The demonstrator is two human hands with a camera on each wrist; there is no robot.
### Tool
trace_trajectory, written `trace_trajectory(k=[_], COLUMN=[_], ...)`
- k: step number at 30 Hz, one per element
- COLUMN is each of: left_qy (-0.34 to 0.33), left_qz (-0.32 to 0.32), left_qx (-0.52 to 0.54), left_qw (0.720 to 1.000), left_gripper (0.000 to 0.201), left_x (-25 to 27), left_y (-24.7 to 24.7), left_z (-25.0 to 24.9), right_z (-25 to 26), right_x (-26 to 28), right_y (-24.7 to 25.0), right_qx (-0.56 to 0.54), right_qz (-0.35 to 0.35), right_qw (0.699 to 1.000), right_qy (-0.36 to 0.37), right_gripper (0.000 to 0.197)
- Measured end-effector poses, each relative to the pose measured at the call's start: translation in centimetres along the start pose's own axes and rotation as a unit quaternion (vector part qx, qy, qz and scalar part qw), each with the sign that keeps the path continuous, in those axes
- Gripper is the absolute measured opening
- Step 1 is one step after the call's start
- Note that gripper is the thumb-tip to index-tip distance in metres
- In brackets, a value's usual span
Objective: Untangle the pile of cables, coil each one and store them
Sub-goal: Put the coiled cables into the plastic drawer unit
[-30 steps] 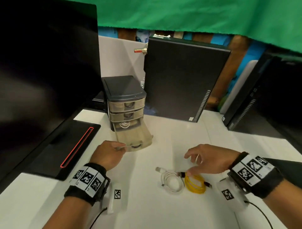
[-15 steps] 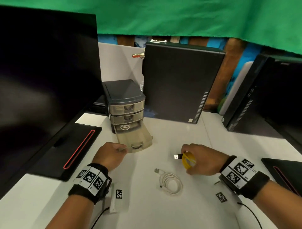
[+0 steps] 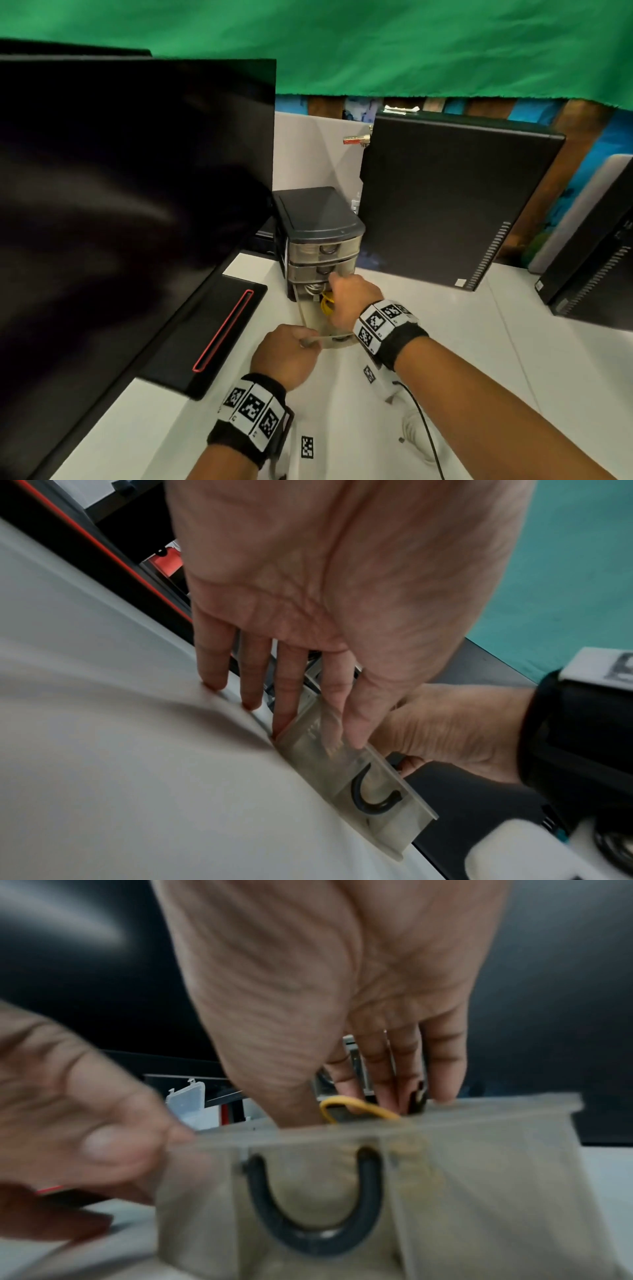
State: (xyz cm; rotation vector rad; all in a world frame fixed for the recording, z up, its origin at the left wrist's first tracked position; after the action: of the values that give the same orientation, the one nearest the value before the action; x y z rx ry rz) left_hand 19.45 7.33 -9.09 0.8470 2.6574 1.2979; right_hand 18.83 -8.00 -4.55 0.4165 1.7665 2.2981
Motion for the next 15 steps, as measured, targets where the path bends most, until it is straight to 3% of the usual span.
trace_trajectory(k=[2,5,8,11,13,15], left_qy=[-0.003,-0.005,-0.001,0.005,0.006,0.005], left_qz=[-0.001,0.001,0.0,-0.009,-0.012,-0.011], left_qx=[-0.007,-0.014,-0.008,-0.016,-0.017,-0.019], left_qw=[1.0,1.0,1.0,1.0,1.0,1.0], left_gripper=[0.021,0.021,0.02,0.018,0.017,0.018], left_x=[-0.2,-0.5,-0.4,-0.6,-0.8,-1.0], left_y=[0.0,0.0,-0.1,0.0,-0.1,-0.2], left_z=[0.0,0.0,0.1,0.0,0.1,0.1], right_z=[0.1,-0.1,-1.2,-2.8,-4.2,-5.6], right_x=[-0.2,-0.2,0.5,3.7,7.0,10.5], right_y=[-0.6,-0.4,1.1,2.4,2.8,1.7], right_qx=[0.03,0.045,-0.017,-0.117,-0.181,-0.185], right_qz=[-0.033,-0.071,-0.105,-0.115,-0.082,0.055], right_qw=[0.999,0.996,0.994,0.986,0.98,0.981], right_qy=[0.01,0.019,-0.016,-0.035,-0.025,-0.009], right_gripper=[0.05,0.035,0.029,0.039,0.044,0.049])
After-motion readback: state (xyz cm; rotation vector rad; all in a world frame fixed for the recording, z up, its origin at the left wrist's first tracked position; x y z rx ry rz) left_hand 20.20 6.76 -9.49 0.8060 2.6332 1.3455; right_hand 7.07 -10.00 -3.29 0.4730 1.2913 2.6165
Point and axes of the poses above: each hand's wrist, its own x-axis away from the middle knuckle, its own y-axis out of the back of the hand, z = x × y, the point moved 5 cm from there along -x, towards the middle knuckle, and after that the axes turned 11 degrees about -x, right-handed, at the moved point
